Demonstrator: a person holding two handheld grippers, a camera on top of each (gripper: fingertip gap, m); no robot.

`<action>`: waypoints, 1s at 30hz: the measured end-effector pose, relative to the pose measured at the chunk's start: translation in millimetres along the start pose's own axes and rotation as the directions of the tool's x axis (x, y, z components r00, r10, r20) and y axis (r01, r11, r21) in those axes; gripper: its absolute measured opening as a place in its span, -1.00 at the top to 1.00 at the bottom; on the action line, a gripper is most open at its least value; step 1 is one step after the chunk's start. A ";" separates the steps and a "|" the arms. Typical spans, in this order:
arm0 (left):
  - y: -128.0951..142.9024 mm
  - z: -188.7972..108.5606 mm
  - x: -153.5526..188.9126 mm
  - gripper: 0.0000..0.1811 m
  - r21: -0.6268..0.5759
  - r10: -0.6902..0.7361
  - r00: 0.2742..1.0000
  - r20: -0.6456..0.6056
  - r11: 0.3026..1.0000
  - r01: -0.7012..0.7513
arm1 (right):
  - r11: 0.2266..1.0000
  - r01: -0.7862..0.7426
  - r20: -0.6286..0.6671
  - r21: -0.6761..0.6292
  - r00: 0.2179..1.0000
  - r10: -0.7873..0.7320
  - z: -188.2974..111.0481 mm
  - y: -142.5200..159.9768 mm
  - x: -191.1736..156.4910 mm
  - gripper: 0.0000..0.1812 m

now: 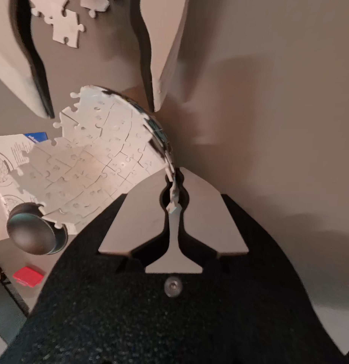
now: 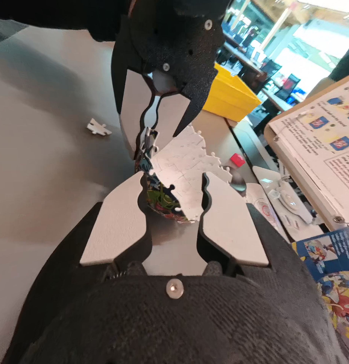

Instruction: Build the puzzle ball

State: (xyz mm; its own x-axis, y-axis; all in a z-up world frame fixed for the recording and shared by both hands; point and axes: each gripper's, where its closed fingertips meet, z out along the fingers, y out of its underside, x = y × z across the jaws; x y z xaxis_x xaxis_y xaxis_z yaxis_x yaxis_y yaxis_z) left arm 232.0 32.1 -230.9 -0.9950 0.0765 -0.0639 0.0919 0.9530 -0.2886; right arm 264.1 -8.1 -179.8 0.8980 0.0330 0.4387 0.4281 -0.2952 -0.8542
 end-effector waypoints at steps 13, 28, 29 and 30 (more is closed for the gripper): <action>-3.1 -6.1 -5.3 0.94 -0.013 0.117 0.993 -0.023 0.993 -0.117 | 0.987 -0.159 0.105 -0.019 0.981 0.160 6.8 -19.3 -6.4 0.58; -2.4 -6.0 -4.8 0.94 0.013 0.165 0.984 -0.064 0.986 -0.165 | 0.969 -0.243 0.340 -0.054 0.908 0.246 16.9 -19.2 -19.0 0.64; -3.0 -6.1 -5.2 0.94 0.019 0.166 0.984 -0.066 0.986 -0.165 | 0.969 -0.239 0.329 -0.063 0.912 0.246 18.5 -16.4 -17.8 0.68; -3.4 -6.2 -5.5 0.94 0.022 0.165 0.984 -0.069 0.986 -0.164 | 0.969 -0.235 0.320 -0.073 0.915 0.246 19.7 -13.5 -17.2 0.74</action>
State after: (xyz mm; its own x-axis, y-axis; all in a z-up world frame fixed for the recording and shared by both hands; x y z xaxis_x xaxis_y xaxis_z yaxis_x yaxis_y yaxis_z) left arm 236.9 30.3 -223.6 -0.9664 0.2531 -0.0450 0.2550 0.9209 -0.2947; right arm 244.9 14.2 -181.3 0.9595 0.2628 0.1016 0.1961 -0.3639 -0.9106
